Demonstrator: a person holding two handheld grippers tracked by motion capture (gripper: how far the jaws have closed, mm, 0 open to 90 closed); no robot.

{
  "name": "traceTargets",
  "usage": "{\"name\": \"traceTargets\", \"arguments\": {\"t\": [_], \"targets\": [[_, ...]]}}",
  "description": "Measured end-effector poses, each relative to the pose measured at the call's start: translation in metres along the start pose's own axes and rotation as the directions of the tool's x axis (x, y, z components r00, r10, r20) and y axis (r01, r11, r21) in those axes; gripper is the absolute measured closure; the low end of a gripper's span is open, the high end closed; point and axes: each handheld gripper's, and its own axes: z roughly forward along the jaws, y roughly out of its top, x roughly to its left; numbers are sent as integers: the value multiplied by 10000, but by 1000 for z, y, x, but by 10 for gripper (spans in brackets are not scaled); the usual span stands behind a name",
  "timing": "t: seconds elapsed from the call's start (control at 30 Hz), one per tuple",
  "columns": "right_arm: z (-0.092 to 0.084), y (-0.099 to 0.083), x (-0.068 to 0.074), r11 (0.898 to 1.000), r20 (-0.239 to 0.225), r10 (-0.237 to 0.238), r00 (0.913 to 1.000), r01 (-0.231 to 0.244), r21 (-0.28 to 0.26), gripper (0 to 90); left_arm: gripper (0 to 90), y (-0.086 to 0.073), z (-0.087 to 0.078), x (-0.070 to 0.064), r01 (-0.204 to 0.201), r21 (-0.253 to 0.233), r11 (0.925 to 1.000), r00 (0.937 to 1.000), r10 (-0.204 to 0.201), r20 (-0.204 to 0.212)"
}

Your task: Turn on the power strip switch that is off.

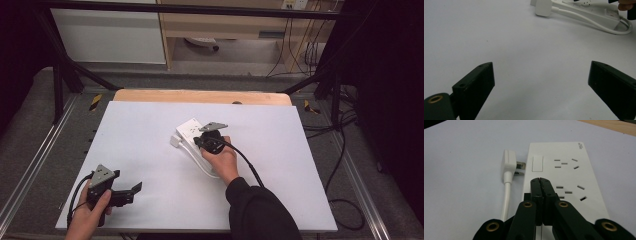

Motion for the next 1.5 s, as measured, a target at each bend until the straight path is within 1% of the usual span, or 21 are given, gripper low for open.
{"name": "traceTargets", "arguments": {"t": [0.07, 0.13, 0.3, 0.43, 0.5, 0.53, 0.6, 0.63, 0.67, 0.73, 0.8, 0.87, 0.93, 1.03, 1.17, 1.3, 1.5], "targets": [[-2, 1, 0, 10000, 39, 60, 10000, -60, 14, 900, 69, 0, 0, 0, 2, 1, 10000, 10000, -2, -5], [-3, 1, -1, 10000, 64, -10, 10000, 10, 18, 898, 69, 0, 0, 0, 4, -8, 10000, 10000, -4, -1], [-8, 3, -2, 9999, 69, 23, 10000, -22, -149, 896, 69, 0, 0, 0, 2, 11, 10000, 10000, -2, -8], [-13, 3, -6, 9991, 60, 273, 9996, -271, -324, 881, 69, 0, 0, 0, 4, 16, 10000, 10000, -3, -4], [-15, 3, -9, 9986, 90, 340, 9994, -336, -406, 857, 69, 0, 0, 0, 3, 21, 10000, 10000, -3, -10], [-17, 3, -10, 9982, 116, 431, 9990, -426, -431, 835, 69, 0, 0, 0, 9, 17, 10000, 10000, -9, -13], [-21, 3, -11, 9984, 207, 279, 9994, -268, -501, 778, 68, 0, 0, 1, 15, 8, 10000, 10000, -15, -18], [-23, 3, -11, 9985, 303, 270, 9992, -254, -494, 745, 69, 0, 0, 1, 10, 18, 10000, 10000, -10, -13], [-25, 4, -13, 9982, 300, 290, 9991, -274, -536, 706, 69, 0, 0, 1, 2, 33, 10000, 10000, -2, -9], [-30, 5, -15, 9974, 279, 477, 9985, -461, -556, 605, 69, 0, 0, 0, -6, 45, 10000, 10000, 6, -9], [-35, 6, -18, 9955, 233, 687, 9974, -670, -670, 538, 69, 0, 0, 0, -9, 50, 10000, 10000, 9, -15], [-39, 7, -20, 9947, 270, 812, 9963, -793, -654, 442, 69, 0, 0, 0, -7, 56, 10000, 10000, 7, -24], [-43, 7, -23, 9930, 271, 1055, 9940, -1039, -563, 352, 69, 0, 0, 0, -2, 54, 10000, 10000, 2, -25], [-49, 7, -28, 9921, 458, 1176, 9920, -1153, -505, 253, 69, -1, 0, 0, -11, 65, 10000, 10000, 11, -29], [-58, 4, -34, 9886, 741, 1454, 9866, -1420, -497, 136, 69, -1, 0, 0, -4, 67, 10000, 10000, 5, -36], [-71, 2, -43, 9850, 900, 1652, 9821, -1596, -654, 68, 69, -1, 0, 0, 4, 73, 10000, 10000, -4, -37], [-97, -6, -54, 9772, 1166, 1925, 9744, -1794, -1137, 54, 69, -1, 1, 0, 18, 87, 10000, 10000, -17, -39]]}}
